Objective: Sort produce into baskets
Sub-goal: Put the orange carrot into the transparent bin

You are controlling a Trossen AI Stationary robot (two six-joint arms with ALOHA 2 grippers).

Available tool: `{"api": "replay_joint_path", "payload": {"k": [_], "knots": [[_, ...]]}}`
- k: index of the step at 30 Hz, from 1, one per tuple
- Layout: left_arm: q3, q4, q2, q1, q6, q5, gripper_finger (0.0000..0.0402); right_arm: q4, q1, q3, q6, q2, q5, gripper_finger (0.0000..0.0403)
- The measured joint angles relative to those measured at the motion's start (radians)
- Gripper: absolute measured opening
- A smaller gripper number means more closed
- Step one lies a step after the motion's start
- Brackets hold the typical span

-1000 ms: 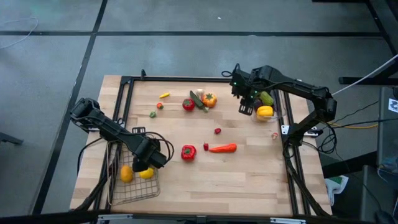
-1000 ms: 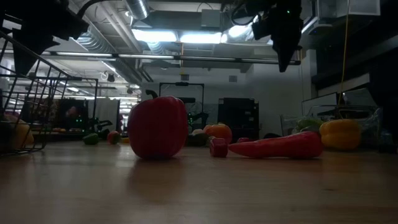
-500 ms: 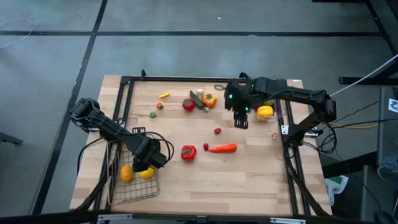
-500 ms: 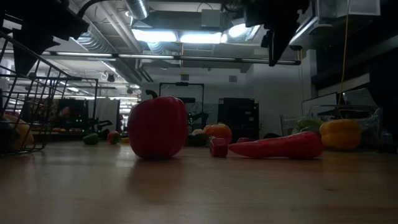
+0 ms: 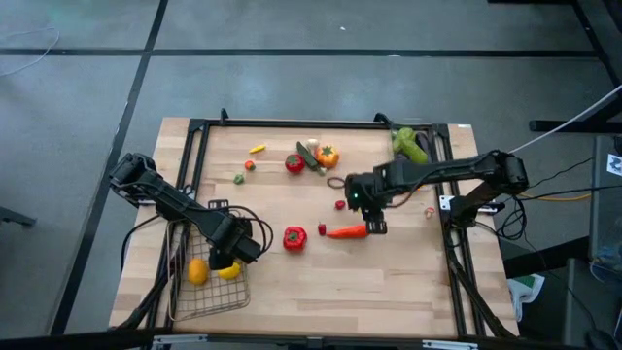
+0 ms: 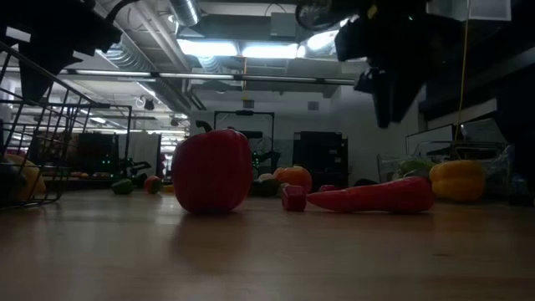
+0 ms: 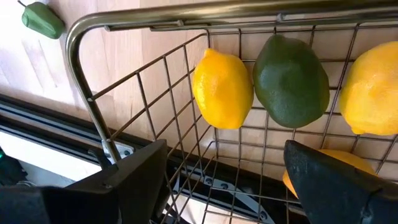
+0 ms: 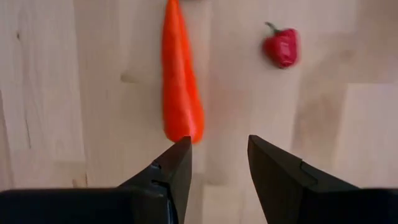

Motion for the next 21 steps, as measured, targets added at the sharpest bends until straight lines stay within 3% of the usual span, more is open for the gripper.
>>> {"api": "replay_joint_path", "payload": {"k": [9,21], "knots": [[0.0,0.037,0.0,0.0,0.0,0.0,0.0317,0.275,0.091,-0.182,0.017,0.0,0.0,0.0154],[0.0,0.112,0.0,0.0,0.0,0.0,0.0318,0.449,0.106,-0.262,0.131,0.013,0.027,0.0154]]}}
